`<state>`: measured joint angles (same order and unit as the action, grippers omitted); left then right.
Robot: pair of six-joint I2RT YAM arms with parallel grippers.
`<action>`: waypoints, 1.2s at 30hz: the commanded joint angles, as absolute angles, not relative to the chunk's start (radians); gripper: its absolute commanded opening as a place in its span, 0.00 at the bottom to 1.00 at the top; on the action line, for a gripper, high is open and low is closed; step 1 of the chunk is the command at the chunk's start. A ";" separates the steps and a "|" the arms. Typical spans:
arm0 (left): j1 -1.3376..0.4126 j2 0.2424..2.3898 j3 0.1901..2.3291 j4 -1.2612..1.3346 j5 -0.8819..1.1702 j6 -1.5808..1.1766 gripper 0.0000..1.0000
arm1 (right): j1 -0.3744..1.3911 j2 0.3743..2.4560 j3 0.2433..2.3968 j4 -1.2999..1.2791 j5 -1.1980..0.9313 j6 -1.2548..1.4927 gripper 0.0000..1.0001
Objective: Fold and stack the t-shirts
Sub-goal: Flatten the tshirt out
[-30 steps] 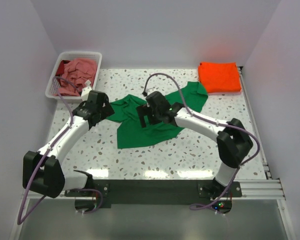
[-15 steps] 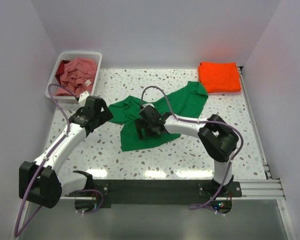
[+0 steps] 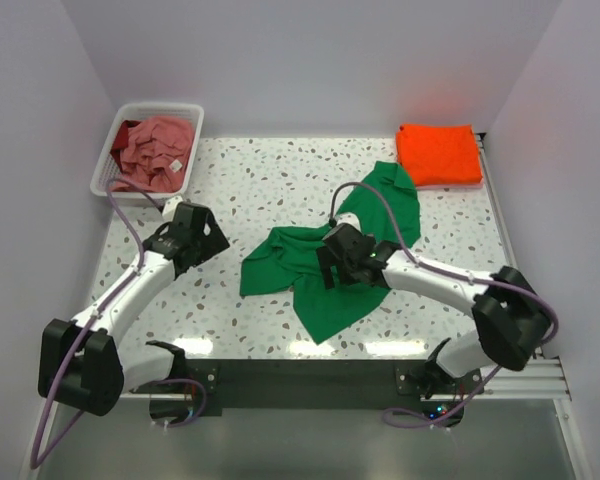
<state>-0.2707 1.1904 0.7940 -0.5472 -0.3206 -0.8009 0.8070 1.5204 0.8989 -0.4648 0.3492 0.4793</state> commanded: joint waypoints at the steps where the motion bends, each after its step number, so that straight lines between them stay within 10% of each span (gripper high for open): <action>1: -0.267 1.174 0.750 -0.511 -0.278 -0.799 1.00 | 0.847 1.370 0.910 -0.460 0.345 0.362 0.99; 18: -0.267 1.143 0.690 -0.482 -0.190 -0.798 1.00 | 1.296 1.568 0.963 -0.566 0.331 0.460 0.98; 36: -0.267 1.135 0.709 -0.520 -0.213 -0.805 1.00 | 1.298 1.631 0.923 -0.548 0.302 0.563 0.57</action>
